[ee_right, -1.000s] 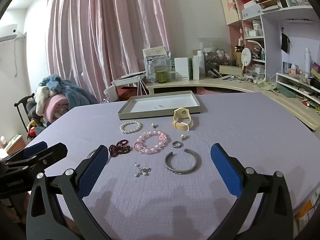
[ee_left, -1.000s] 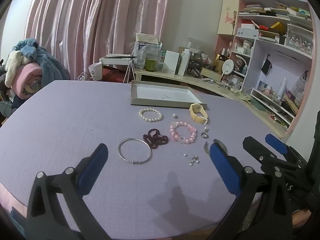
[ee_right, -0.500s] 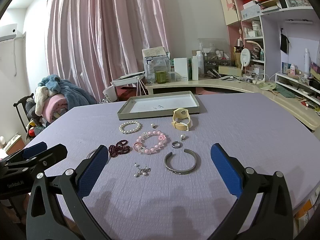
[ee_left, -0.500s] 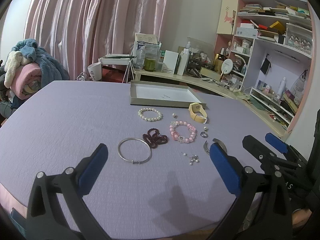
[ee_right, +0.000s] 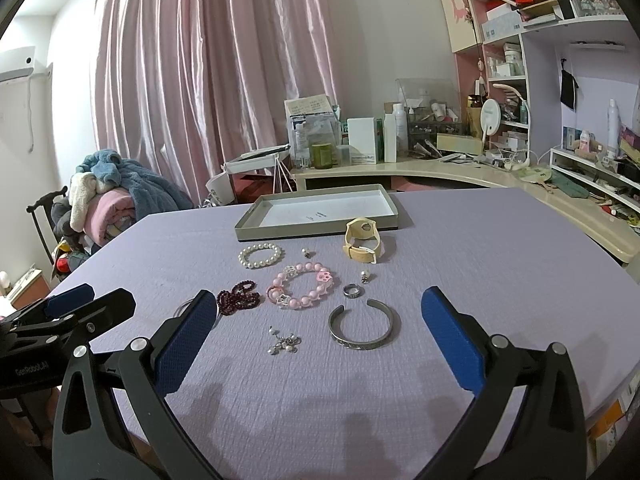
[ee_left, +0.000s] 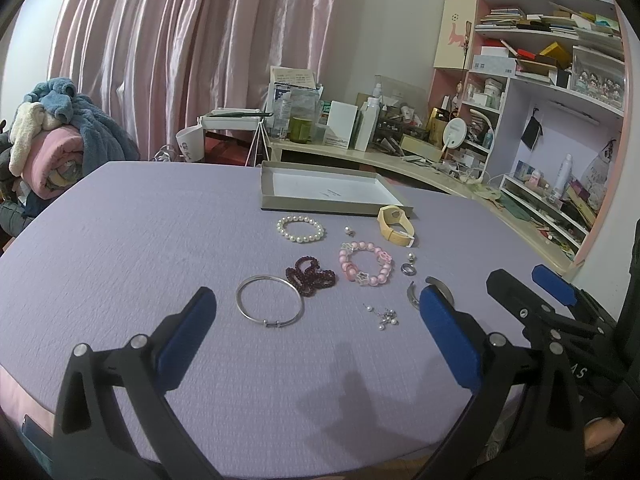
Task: Organize jewelry
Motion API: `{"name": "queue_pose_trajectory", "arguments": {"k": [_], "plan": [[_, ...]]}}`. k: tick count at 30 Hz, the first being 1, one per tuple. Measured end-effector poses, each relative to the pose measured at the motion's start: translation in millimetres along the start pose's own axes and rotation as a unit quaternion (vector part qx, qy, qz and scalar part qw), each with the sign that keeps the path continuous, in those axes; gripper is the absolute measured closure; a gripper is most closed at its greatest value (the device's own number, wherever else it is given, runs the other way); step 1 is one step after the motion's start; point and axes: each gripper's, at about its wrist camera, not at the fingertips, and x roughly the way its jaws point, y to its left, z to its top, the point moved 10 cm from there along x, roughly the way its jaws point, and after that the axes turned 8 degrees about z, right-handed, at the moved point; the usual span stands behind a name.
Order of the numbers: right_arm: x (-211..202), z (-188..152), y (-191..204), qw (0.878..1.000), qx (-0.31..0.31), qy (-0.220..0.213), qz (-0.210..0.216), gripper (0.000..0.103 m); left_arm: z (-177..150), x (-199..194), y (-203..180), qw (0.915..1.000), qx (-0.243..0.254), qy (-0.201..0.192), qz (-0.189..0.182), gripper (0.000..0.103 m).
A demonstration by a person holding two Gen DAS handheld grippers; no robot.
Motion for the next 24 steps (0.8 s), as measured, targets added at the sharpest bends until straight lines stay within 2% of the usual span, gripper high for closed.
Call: {"name": "queue_pose_trajectory", "arguments": {"k": [24], "plan": [[0.1, 1.9, -2.1, 1.0, 0.001, -0.002, -0.001, 0.001, -2.7, 1.6, 1.0, 1.0, 0.001, 0.0, 0.0, 0.002]]}}
